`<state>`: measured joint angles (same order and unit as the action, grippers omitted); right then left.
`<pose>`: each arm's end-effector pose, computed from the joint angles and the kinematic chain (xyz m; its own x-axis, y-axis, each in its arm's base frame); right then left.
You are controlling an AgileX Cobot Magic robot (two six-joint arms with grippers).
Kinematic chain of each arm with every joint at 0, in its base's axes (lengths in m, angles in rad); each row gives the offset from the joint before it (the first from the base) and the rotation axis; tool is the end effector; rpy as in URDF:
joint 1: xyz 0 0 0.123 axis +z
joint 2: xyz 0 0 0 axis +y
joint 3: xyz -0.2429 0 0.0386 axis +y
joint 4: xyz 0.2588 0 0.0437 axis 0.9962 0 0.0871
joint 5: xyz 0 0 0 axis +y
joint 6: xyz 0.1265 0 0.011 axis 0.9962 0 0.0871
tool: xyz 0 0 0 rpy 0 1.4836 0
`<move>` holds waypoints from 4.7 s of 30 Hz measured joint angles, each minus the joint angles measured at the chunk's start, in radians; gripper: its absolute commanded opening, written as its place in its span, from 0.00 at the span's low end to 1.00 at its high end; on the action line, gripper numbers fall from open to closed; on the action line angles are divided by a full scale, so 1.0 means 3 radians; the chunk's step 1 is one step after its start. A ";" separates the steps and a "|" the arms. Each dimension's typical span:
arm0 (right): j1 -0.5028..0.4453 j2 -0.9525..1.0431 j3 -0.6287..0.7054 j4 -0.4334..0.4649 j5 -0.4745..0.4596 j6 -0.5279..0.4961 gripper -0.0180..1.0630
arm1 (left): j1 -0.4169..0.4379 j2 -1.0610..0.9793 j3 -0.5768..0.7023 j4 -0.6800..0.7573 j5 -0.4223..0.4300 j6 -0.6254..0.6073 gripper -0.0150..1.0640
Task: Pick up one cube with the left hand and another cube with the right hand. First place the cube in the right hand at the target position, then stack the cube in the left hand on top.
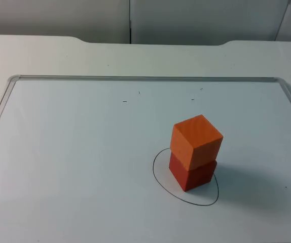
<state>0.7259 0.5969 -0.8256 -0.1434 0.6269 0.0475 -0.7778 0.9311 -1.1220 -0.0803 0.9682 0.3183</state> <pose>0.1444 0.1139 0.3545 -0.1834 -0.2545 -0.9495 -0.6158 0.7827 -0.0909 0.1577 -0.1671 0.3524 -0.2376 0.6113 -0.7549 0.8313 0.5300 0.1675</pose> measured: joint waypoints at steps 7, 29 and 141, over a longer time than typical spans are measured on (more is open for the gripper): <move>0.0000 -0.0740 0.0628 0.0146 -0.0013 -0.0007 0.89 | 0.0000 -0.1234 0.1053 0.0268 -0.0062 -0.0758 0.99; 0.0000 -0.1784 0.0889 0.0216 0.0808 -0.0058 0.89 | 0.0000 -0.3052 0.2003 0.0454 0.0426 -0.1169 0.99; -0.1410 -0.1977 0.1029 0.0254 0.1502 -0.0158 0.99 | 0.0000 -0.3052 0.2003 0.0533 0.0412 -0.1157 0.99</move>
<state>0.3029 0.0037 -0.5169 -0.0671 1.0774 0.0000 -0.7778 0.0155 -0.5210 0.0795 1.0919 -0.0288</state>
